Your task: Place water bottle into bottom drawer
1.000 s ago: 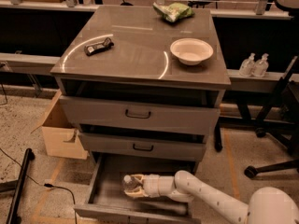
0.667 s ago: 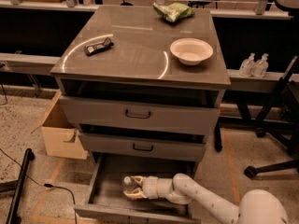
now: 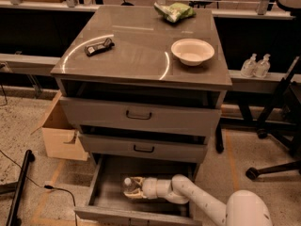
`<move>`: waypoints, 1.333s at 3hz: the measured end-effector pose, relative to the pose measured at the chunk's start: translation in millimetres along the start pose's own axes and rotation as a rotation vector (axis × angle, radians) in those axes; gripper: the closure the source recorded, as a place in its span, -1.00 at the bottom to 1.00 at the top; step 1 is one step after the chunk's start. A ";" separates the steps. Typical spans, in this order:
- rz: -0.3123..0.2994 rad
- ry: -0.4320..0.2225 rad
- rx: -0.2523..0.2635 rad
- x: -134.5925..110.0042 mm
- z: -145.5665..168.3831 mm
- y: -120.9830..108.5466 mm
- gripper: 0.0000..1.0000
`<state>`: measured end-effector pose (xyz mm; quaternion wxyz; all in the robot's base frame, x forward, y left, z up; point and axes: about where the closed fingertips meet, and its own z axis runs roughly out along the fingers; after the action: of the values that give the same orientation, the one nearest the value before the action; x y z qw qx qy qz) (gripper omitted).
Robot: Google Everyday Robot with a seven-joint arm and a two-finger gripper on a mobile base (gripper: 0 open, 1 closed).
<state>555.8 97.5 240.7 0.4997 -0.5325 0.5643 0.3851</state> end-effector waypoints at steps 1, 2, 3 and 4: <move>0.000 0.005 -0.003 9.5 4.8 -3.3 0.16; 0.007 0.013 -0.008 18.6 9.1 -3.4 -0.31; 0.013 0.021 -0.010 24.2 11.4 -2.6 -0.77; 0.014 0.023 -0.013 25.6 11.7 -0.4 -1.00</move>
Offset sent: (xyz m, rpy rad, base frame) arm 0.0101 0.0014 -0.0315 -0.0244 0.0191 -0.0005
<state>559.7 103.3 213.3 0.4869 -0.5362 0.5714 0.3860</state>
